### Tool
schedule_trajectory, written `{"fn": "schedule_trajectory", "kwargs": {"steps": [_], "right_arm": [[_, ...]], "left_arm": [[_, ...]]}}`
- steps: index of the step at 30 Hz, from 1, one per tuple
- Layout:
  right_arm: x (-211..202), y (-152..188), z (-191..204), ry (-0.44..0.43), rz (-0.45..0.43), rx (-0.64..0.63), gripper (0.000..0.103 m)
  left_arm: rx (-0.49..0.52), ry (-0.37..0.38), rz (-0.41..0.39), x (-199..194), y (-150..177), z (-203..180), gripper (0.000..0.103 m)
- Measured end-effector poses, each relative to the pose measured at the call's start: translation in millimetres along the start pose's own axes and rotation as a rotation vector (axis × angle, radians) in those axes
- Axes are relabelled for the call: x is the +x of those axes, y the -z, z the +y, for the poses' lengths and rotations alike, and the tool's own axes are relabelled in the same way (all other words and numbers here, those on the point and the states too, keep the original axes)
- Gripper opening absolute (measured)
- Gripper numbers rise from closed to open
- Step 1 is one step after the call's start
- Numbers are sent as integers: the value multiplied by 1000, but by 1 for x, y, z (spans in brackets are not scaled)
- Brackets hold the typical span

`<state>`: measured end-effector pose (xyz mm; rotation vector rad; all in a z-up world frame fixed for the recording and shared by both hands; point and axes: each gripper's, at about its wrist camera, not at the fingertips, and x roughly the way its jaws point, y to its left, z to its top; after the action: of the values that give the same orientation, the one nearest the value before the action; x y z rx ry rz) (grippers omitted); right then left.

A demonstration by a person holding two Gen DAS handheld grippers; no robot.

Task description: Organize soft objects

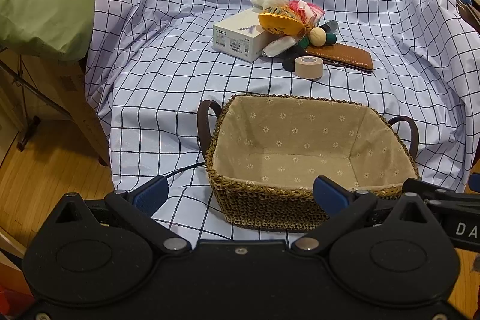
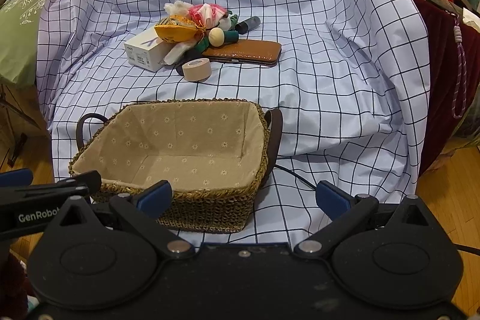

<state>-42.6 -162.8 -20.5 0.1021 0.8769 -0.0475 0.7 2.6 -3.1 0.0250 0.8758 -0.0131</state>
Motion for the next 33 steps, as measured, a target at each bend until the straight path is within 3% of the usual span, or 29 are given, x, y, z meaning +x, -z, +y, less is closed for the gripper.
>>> {"fn": "schedule_trajectory", "kwargs": {"steps": [33], "right_arm": [[1, 0, 0, 0, 5, 1, 103]], "left_arm": [[0, 0, 0, 1, 2, 0, 100]]}}
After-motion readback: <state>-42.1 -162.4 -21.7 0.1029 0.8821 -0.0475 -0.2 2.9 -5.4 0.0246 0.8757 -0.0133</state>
